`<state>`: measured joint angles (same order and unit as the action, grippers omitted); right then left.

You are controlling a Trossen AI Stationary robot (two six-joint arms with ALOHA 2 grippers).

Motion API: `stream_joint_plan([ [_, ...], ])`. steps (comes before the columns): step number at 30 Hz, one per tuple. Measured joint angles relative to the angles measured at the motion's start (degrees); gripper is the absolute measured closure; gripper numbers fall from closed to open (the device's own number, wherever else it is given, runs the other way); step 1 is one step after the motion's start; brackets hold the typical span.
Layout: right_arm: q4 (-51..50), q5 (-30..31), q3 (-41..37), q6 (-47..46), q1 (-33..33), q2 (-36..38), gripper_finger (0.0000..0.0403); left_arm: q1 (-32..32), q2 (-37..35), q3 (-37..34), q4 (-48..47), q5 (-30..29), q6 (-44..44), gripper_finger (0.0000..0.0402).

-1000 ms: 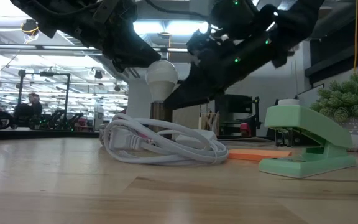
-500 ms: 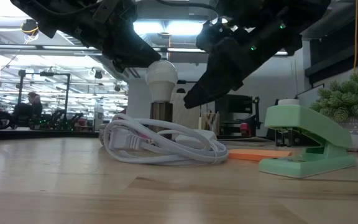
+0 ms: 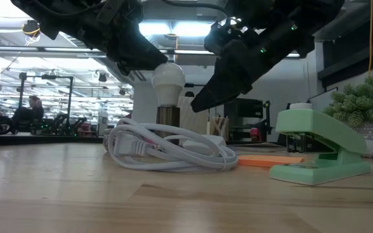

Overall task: Screw lightbulb
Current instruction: Insert the lightbulb into the lamp

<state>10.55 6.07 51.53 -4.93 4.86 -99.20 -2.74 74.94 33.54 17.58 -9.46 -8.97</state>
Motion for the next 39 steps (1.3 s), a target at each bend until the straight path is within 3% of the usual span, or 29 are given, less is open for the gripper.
stream_joint_plan([
  [10,0.0,6.4,0.0,-2.4,0.0,0.0,0.0324,0.0,0.0,0.0,0.0,0.0,0.0,0.027],
  [15,0.0,6.4,0.0,-2.4,0.0,0.0,0.0394,0.0,0.0,0.0,0.0,0.0,0.0,0.027],
  [23,0.8,10.4,0.0,-3.1,0.0,0.0,0.0359,0.0,0.0,0.0,0.0,0.0,0.0,0.027],
  [26,3.2,16.6,0.0,-3.7,0.0,0.0,0.0366,0.0,0.0,0.0,0.0,0.0,0.0,0.027],
  [30,3.9,20.5,1.4,0.1,0.0,0.0,0.0394,0.0,0.0,0.0,0.0,0.0,0.0,0.027],
  [39,-2.2,22.9,10.3,6.1,0.0,0.0,0.0382,0.0,0.0,0.0,0.0,0.0,0.0,0.027],
])
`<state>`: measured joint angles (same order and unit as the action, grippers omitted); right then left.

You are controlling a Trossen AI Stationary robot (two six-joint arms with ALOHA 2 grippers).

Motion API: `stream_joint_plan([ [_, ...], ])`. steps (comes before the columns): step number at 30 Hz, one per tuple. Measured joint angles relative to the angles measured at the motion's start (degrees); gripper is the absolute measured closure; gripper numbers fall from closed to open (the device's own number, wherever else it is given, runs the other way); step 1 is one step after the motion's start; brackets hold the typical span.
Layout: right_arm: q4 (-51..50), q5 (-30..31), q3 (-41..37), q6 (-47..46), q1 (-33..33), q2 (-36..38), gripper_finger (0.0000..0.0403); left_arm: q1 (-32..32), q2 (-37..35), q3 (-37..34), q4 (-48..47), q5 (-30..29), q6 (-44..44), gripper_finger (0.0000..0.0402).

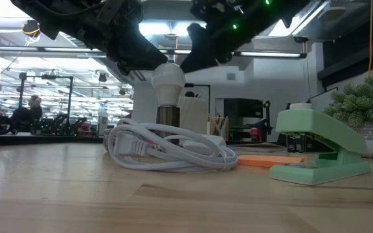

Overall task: Screw lightbulb
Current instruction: Insert the lightbulb into the lamp

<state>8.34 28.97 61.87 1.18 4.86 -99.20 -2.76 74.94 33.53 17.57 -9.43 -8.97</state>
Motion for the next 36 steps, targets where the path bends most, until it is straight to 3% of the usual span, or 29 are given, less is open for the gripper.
stream_joint_plan([
  [5,-5.6,-0.1,3.8,0.6,0.0,0.0,0.0397,0.0,0.0,0.0,0.0,0.0,0.0,0.027],
  [11,-6.1,-7.6,4.3,0.6,0.0,0.0,0.0391,0.0,0.0,0.0,0.0,0.0,0.0,0.027],
  [20,-7.8,-11.6,4.3,-1.2,0.0,0.0,0.0397,0.0,0.0,0.0,0.0,0.0,0.0,0.027],
  [36,-5.6,-12.2,4.8,-0.9,0.1,0.0,0.0393,0.0,0.0,0.0,0.0,0.0,0.0,0.027],
])
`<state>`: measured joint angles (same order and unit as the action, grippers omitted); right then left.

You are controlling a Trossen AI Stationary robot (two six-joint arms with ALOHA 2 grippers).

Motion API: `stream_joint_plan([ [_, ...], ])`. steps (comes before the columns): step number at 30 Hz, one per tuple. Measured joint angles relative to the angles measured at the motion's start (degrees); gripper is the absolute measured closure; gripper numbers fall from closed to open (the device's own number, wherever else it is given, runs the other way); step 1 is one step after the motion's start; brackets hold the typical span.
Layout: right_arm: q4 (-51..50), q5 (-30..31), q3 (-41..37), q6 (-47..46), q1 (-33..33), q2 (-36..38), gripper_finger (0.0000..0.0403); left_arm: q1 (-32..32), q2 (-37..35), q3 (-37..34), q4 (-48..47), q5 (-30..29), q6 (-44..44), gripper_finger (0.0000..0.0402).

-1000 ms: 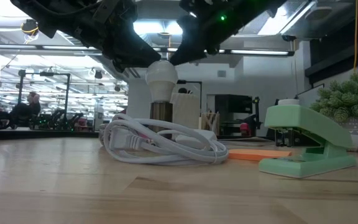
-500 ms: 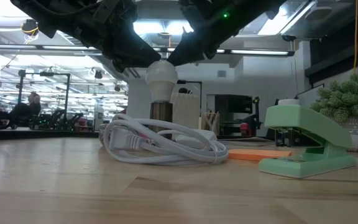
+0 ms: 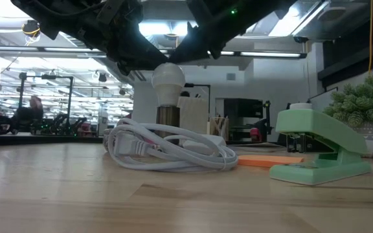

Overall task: Screw lightbulb
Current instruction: Insert the lightbulb into the lamp

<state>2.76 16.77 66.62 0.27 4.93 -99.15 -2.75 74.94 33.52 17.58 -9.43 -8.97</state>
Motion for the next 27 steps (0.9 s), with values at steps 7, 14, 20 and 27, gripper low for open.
stream_joint_plan([
  [7,0.0,-4.8,0.0,0.0,0.0,0.0,0.0399,0.0,0.0,0.0,0.0,0.0,0.0,0.027],
  [14,-2.2,-4.0,0.3,-2.5,0.0,0.0,0.0395,0.0,0.0,0.0,0.3,0.0,0.0,0.027],
  [20,-2.6,-4.3,0.3,-3.0,0.0,-0.1,0.0397,0.0,0.1,-0.2,2.5,0.0,1.5,0.027],
  [27,-2.5,-4.3,0.3,-3.0,0.0,-0.2,0.0396,0.0,-1.3,-0.2,1.9,0.0,1.7,0.027],
])
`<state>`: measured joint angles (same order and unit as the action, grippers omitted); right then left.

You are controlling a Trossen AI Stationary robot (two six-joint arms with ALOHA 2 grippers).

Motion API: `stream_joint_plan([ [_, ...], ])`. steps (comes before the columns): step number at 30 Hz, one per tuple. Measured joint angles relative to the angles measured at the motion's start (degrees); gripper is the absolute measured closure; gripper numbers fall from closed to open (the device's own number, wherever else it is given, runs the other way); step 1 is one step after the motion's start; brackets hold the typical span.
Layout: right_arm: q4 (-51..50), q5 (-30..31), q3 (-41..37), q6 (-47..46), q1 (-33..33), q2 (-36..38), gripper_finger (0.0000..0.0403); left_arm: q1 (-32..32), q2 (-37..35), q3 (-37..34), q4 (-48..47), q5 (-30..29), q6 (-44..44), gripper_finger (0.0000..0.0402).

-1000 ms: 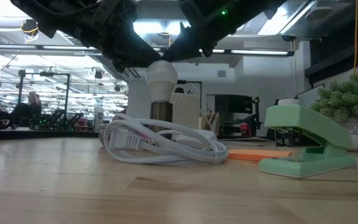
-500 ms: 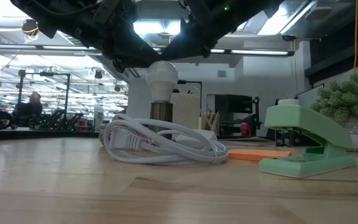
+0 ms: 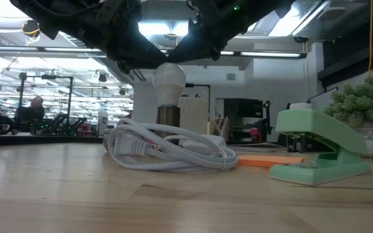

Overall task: Screw lightbulb
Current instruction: Insert the lightbulb into the lamp

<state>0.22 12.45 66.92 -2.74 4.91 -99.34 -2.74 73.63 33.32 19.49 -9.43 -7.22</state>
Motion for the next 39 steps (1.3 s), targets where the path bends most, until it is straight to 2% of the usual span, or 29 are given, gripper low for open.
stream_joint_plan([
  [6,0.0,0.0,0.0,0.0,0.0,0.0,0.0396,0.0,-3.8,0.0,-1.3,0.0,0.8,0.027],
  [14,0.0,0.0,-0.1,0.0,0.0,-0.1,0.0396,-0.8,-9.5,0.0,-12.2,0.0,-1.5,0.027],
  [23,0.1,0.0,-0.1,0.0,0.0,-0.1,0.0396,-6.5,-5.1,-0.1,-11.9,0.8,-2.2,0.0272],
  [26,0.1,0.0,-0.1,0.0,0.0,-0.1,0.0396,-6.9,-2.6,-0.1,-9.4,-0.5,-1.8,0.0289],
  [33,0.1,-0.1,-0.1,0.0,0.0,-0.1,0.0396,-7.0,1.0,-0.1,-5.4,-1.4,-1.5,0.0356],
  [39,0.1,-0.2,-0.2,0.0,0.0,-0.1,0.0396,-7.0,1.2,-0.1,-5.5,-7.2,-1.5,0.0392],
])
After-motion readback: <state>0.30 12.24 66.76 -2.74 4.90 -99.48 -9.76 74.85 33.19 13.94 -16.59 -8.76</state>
